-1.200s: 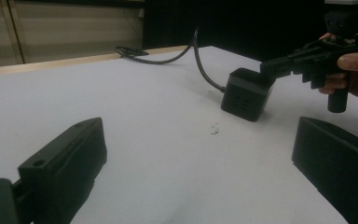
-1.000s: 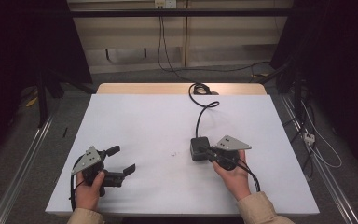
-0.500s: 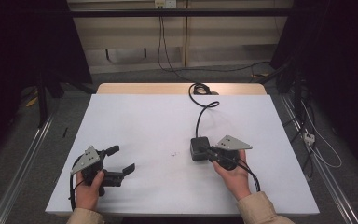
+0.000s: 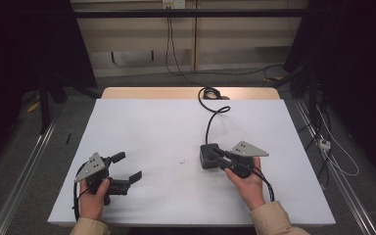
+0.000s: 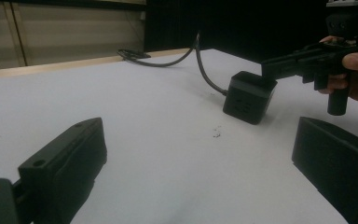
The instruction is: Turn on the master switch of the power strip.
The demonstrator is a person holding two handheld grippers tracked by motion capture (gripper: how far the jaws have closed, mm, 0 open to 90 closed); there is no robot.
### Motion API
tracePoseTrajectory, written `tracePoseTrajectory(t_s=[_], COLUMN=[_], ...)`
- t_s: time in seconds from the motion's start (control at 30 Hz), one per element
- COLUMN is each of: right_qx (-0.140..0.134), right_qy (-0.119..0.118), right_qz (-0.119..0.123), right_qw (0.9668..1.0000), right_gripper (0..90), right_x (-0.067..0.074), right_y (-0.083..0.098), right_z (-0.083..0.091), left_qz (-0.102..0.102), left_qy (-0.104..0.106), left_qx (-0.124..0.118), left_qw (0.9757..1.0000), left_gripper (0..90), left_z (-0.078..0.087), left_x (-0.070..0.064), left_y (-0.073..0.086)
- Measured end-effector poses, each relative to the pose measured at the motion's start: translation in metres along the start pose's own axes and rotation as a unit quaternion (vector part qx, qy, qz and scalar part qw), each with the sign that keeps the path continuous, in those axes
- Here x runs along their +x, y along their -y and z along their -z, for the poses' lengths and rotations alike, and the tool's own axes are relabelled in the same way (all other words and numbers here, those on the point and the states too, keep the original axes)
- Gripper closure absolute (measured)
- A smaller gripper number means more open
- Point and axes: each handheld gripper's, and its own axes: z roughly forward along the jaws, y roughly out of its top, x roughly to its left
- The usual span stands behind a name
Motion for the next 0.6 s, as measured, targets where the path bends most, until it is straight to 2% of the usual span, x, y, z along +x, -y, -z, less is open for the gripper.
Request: tracePoseTrajectory(t_s=[0.2,0.37,0.47,0.6], right_qx=[-0.002,-0.005,-0.004,-0.004], right_qy=[-0.007,-0.01,-0.013,-0.017], right_qz=[-0.022,-0.027,-0.02,-0.023], right_qw=[0.9997,0.9996,0.9997,0.9996], right_gripper=[66.9,54.3,47.1,38.3], right_x=[-0.0013,-0.0002,0.001,0.0005], right_y=[-0.0001,-0.0008,-0.0008,0.0005], right_z=[0.0007,0.0035,0.0059,0.0094], left_qz=[-0.002,-0.001,-0.002,-0.002], left_qy=[-0.001,0.0,0.0,0.001], left_qx=[0.001,0.001,0.0,-0.001], left_qw=[1.0,1.0,1.0,1.0], left_gripper=[2.7,2.7,2.7,2.7], left_z=[0.0016,0.0015,0.0016,0.0009], left_x=[0.0001,-0.0003,0.0,0.0], left_y=[-0.0002,-0.0001,-0.0003,-0.0004])
